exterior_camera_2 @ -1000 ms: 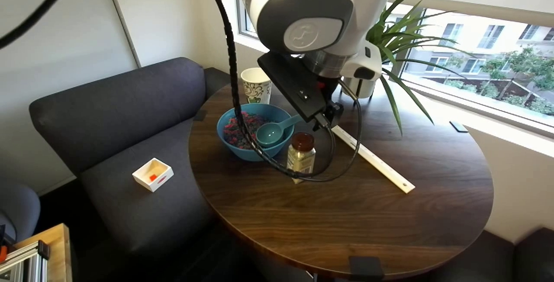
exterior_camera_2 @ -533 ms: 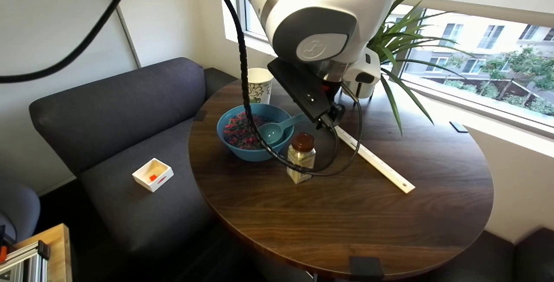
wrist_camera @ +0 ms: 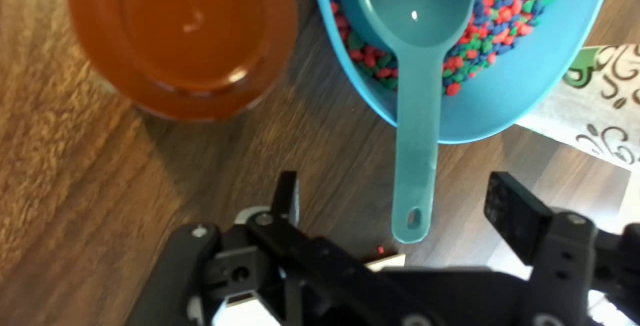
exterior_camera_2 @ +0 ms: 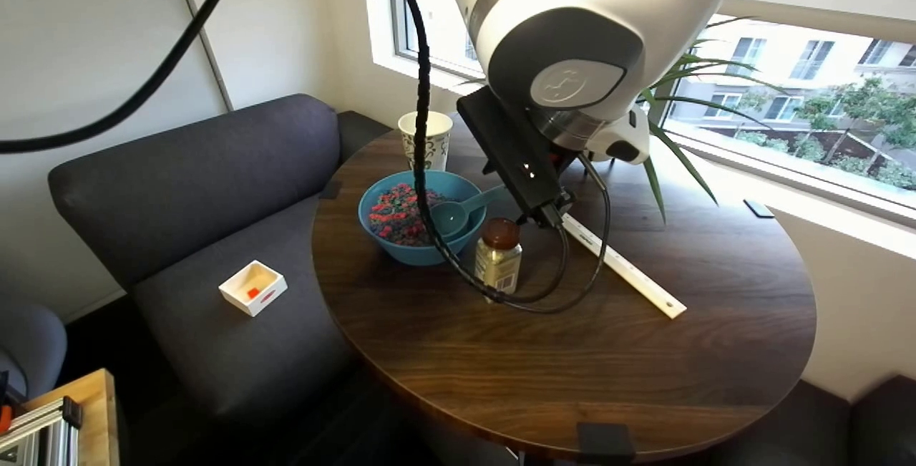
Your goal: Use the blue spoon to place some cereal from the bowl into the coffee cup.
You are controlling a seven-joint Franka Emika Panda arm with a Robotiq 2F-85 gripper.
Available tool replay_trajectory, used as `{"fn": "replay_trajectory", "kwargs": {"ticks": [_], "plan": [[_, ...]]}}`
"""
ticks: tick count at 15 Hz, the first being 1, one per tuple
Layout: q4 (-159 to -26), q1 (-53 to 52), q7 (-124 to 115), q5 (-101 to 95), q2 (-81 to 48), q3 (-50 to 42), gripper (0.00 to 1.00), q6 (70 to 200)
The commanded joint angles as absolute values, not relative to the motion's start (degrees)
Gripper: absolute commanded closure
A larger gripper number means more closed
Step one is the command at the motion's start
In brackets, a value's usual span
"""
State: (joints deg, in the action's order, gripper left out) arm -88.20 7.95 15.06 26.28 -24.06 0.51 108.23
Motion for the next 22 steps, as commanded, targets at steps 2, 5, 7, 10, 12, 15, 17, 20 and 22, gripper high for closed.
{"fn": "replay_trajectory", "kwargs": {"ticks": [2,5,7,10,12,15,17,20,22], "plan": [[-85.66,10.51,16.8,32.28,-25.77,2.29,0.03,103.71],[-85.67,10.22,17.79,33.65,-26.4,2.58,0.01,104.54],[-85.85,10.02,19.08,33.51,-26.86,2.89,0.01,104.58],[-86.2,10.28,20.82,33.71,-27.17,3.26,0.05,105.38],[-86.16,10.61,21.77,34.13,-27.28,3.3,0.3,105.14],[-86.14,11.05,22.61,34.67,-27.28,3.22,0.47,104.86],[-86.11,11.24,23.06,34.8,-27.32,3.19,0.63,104.69],[-86.14,11.74,24.14,36.22,-27.44,3.46,0.85,104.27],[-86.27,11.87,24.98,37.51,-27.55,3.51,0.99,104.04]]}}
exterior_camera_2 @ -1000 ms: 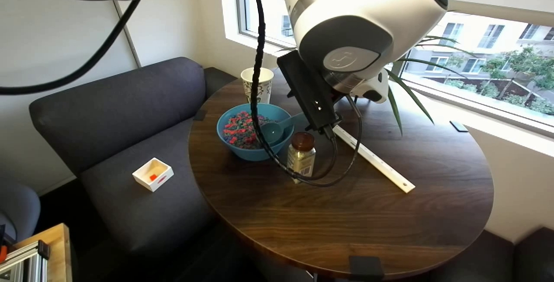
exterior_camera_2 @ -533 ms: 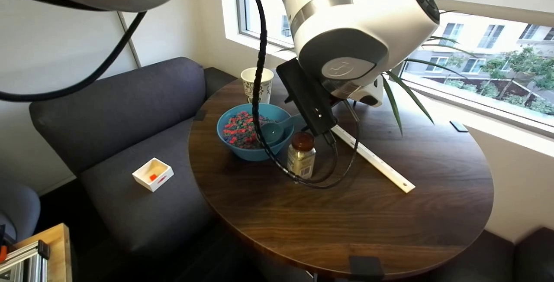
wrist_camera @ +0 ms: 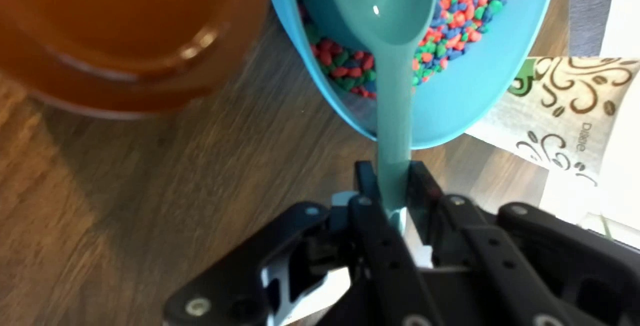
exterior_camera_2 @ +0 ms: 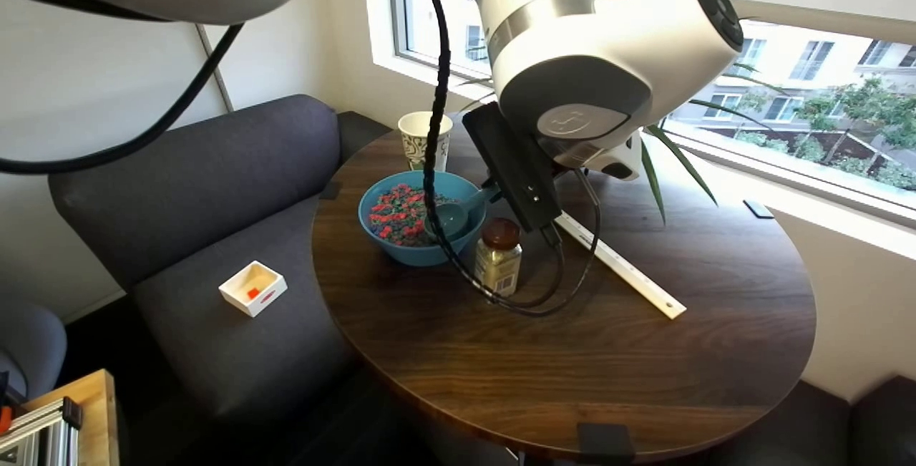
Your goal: Use the blue spoon to place some cereal from the bowl into the coffee cup.
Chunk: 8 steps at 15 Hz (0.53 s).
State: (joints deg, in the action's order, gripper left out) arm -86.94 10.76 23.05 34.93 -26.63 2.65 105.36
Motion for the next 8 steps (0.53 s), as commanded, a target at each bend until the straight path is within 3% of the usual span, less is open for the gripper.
{"fn": "replay_trajectory", "kwargs": {"ticks": [1,8], "plan": [[-86.37,11.89,25.35,38.03,-27.54,3.49,1.0,103.98],[-90.58,11.58,27.95,44.74,-23.12,3.4,0.98,108.04]]}}
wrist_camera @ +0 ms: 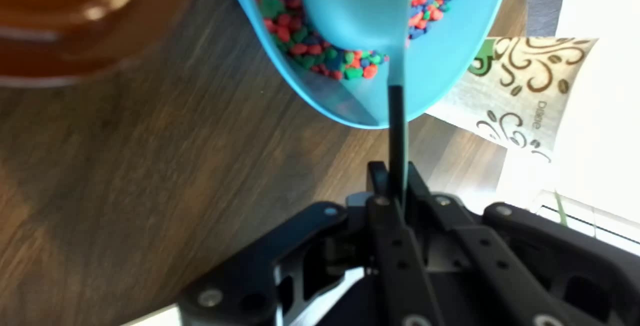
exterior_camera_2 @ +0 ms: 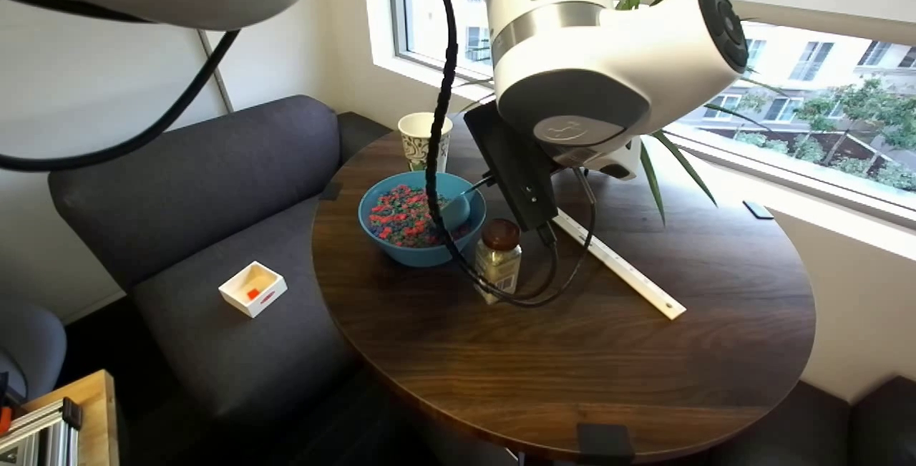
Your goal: Use the blue spoon to place some cereal from the bowl into the coffee cup.
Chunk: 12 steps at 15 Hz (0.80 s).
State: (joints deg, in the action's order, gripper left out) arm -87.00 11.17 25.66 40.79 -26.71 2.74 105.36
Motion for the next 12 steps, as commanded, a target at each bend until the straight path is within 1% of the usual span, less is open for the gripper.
{"fn": "replay_trajectory", "kwargs": {"ticks": [1,5,9,12], "plan": [[-91.72,11.35,28.72,45.97,-21.91,3.27,0.98,109.56],[-101.23,10.38,33.0,51.25,-13.04,2.5,0.98,118.91],[-111.65,8.07,31.83,50.96,-4.16,1.55,0.98,127.34],[-120.61,5.18,31.89,54.26,3.23,2.37,0.98,139.79]]}}
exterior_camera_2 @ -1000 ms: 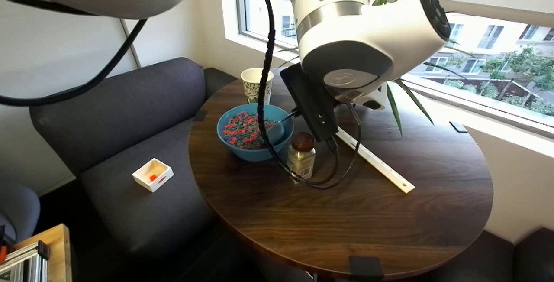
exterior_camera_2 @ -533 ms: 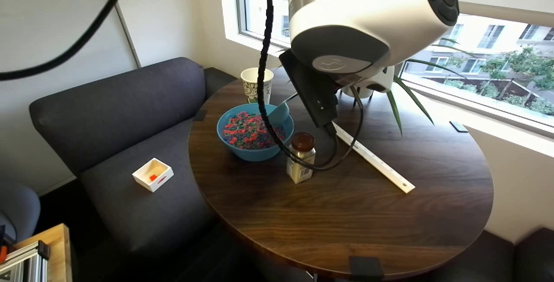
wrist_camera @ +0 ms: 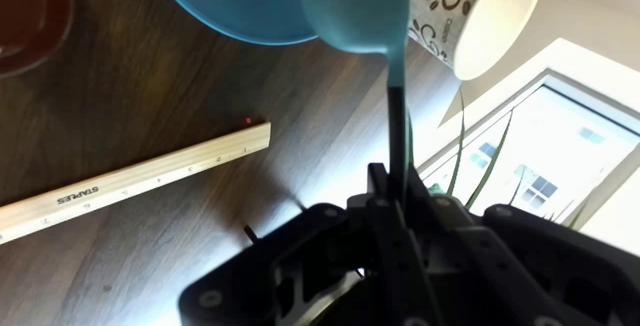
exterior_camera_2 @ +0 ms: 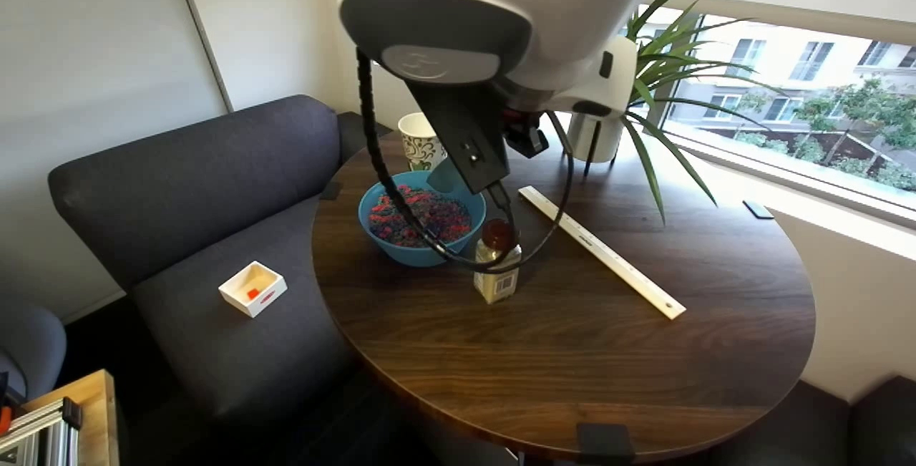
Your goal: Use the blue spoon to place some cereal from the bowl into the coffee cup.
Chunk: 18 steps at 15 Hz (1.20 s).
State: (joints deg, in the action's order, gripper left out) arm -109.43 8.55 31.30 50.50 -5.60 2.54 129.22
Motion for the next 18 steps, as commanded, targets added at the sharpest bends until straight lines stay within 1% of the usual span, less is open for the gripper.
{"fn": "replay_trajectory", "kwargs": {"ticks": [1,3,4,7,8,10,11,15,18], "plan": [[-123.68,4.04,31.88,55.52,5.56,2.65,0.98,144.45],[-129.77,1.68,30.75,57.91,10.67,3.1,0.98,154.18],[-132.91,2.22,30.41,59.51,12.94,5.13,0.98,159.19],[-141.25,0.01,29.4,66.13,19.29,7.3,0.98,172.91],[-134.47,1.06,30.22,62.13,13.48,6.15,0.92,167.54],[-138.88,0.34,29.93,64.29,17.04,7.06,0.92,171.82],[-139.8,0.33,29.73,64.44,18.0,7.16,0.98,171.97],[-139.68,-0.08,33.05,63.79,16.18,8.52,0.98,180.44],[-138.52,-1.5,34.21,64.52,12.99,8.57,0.98,179.88]]}}
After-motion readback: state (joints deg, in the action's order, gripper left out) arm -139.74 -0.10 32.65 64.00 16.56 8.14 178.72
